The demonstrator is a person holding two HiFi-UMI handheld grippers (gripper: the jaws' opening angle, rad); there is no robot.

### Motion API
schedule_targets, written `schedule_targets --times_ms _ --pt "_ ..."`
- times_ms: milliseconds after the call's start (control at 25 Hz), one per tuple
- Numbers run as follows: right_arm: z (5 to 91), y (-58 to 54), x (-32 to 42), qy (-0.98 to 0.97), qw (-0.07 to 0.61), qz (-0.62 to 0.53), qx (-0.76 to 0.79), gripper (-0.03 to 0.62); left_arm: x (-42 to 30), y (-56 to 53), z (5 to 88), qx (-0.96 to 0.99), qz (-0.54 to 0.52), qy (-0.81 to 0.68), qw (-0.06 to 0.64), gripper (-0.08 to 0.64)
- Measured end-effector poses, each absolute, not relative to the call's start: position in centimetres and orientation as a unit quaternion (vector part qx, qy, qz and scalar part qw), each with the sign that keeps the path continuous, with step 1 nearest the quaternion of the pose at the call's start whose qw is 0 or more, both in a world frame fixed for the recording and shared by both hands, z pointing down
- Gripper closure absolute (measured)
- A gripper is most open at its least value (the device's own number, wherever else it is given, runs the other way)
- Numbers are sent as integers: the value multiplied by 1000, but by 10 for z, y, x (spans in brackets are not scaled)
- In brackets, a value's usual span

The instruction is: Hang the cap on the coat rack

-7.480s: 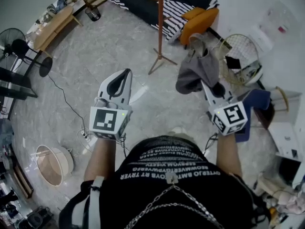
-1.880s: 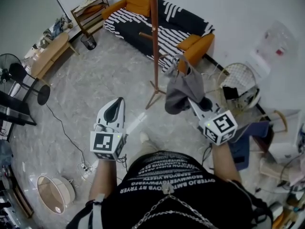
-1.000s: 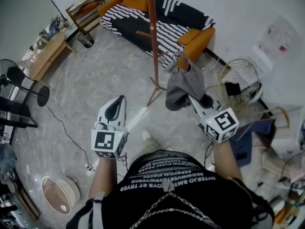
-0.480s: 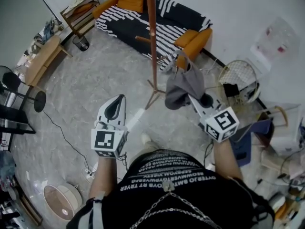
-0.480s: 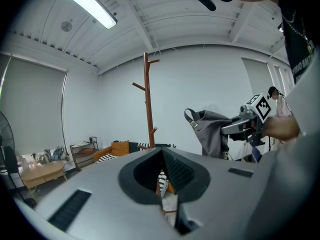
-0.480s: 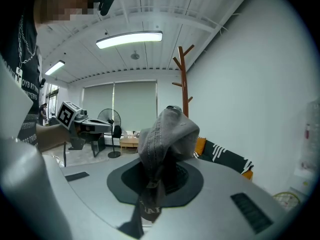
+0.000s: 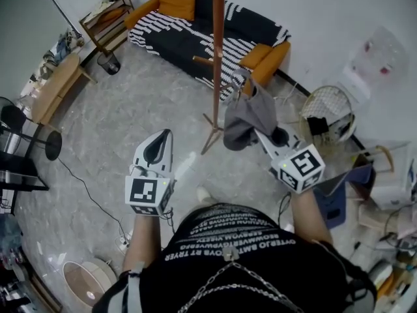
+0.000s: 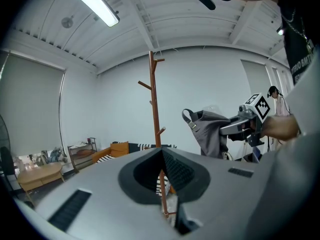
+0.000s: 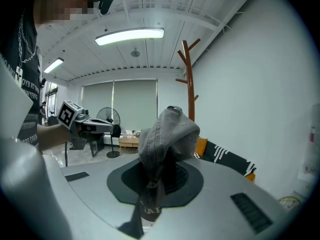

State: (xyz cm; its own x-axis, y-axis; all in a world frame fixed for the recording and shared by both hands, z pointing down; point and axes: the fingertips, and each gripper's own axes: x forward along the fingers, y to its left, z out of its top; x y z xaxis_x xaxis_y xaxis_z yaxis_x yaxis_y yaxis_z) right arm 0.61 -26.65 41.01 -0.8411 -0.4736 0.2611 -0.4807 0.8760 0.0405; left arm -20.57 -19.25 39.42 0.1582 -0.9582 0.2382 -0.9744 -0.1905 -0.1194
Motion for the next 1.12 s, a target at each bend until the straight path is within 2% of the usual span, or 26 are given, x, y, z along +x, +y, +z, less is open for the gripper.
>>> schedule_targets --times_ms 440,1120 --pt "400 -268 -46 -955 134 0 264 560 -266 -200 387 768 117 -629 22 557" --pt "402 -280 -59 -947 139 -3 290 560 -271 -222 399 793 104 -600 20 557"
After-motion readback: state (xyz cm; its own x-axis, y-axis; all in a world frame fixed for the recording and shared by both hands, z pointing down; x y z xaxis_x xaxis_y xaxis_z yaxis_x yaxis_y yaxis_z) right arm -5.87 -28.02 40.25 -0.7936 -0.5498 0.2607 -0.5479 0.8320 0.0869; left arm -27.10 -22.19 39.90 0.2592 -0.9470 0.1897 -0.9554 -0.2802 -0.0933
